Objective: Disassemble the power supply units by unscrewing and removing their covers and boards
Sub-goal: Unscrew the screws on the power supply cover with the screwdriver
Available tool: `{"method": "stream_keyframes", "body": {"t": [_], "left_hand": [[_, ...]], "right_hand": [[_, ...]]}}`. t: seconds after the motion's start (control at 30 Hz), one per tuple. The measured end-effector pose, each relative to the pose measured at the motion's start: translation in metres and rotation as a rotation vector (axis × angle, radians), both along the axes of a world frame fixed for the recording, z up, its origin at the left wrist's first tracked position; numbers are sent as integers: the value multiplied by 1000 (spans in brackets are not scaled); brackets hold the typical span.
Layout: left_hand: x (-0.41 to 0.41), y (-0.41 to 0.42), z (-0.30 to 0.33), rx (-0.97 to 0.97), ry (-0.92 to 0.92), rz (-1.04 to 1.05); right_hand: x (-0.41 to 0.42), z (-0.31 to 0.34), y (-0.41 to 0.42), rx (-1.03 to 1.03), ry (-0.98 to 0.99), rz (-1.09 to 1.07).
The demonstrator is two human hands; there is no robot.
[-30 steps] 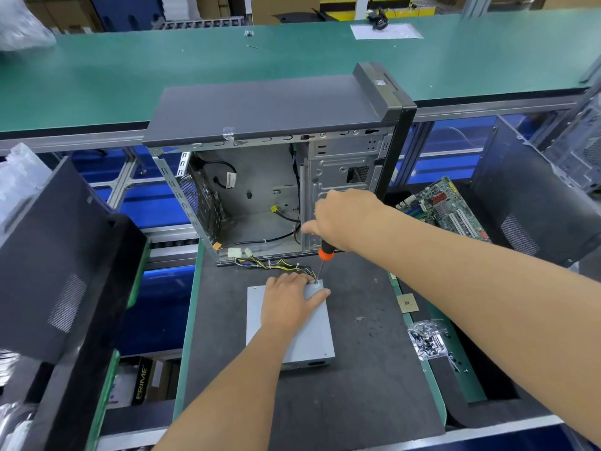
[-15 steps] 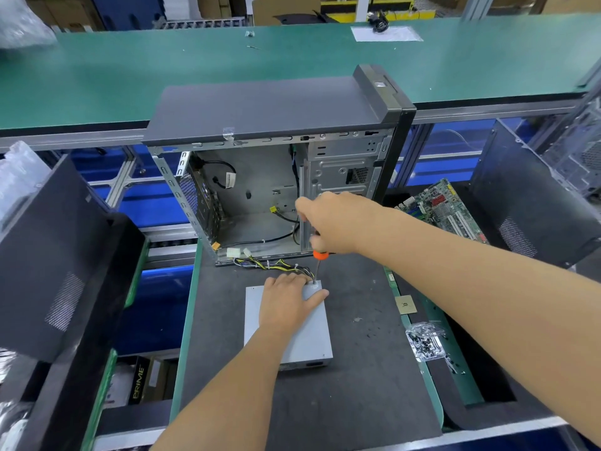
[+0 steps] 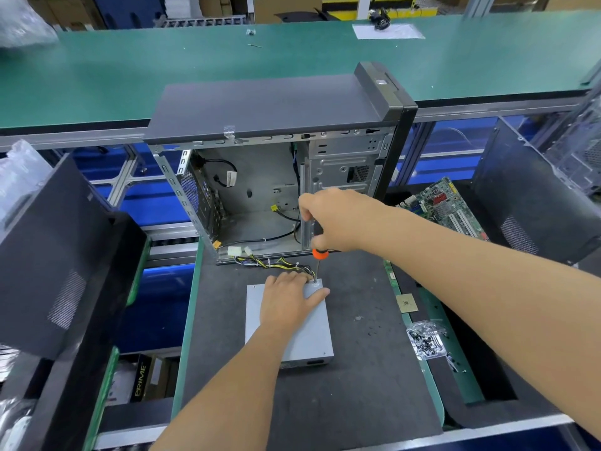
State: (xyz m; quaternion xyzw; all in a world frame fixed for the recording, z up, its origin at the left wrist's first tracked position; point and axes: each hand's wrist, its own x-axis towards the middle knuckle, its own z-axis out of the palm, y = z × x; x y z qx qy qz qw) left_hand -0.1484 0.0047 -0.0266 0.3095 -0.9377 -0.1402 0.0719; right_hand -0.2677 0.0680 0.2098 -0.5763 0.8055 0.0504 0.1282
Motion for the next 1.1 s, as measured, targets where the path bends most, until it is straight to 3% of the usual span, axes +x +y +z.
{"method": "stream_keyframes", "body": {"t": [0.1, 0.17, 0.27, 0.47, 0.57, 0.7, 0.8, 0.93, 1.03, 1.1], "left_hand": [[0, 1, 1, 0, -8, -1], [-1, 1, 2, 10, -13, -3], [-1, 0, 2, 19, -19, -2], [0, 0, 2, 6, -34, -3], [0, 0, 2, 6, -23, 1], [0, 0, 1, 19, -21, -4], [-1, 0, 2, 25, -20, -2], [-1, 1, 2, 22, -17, -4], [-1, 0, 0, 29, -3, 0], [0, -1, -1, 21, 2, -2]], "right_hand": [[4, -2, -2, 59, -79, -97], [10, 0, -2, 92, 90, -163], [14, 7, -3, 143, 299, -48], [8, 7, 0, 177, -43, -144], [11, 5, -1, 160, 43, -247], [15, 3, -3, 148, 219, -139], [13, 1, -4, 5, 102, -112], [13, -2, -4, -2, -68, -190], [17, 2, -3, 121, 260, -159], [17, 8, -2, 161, 338, -72]]}}
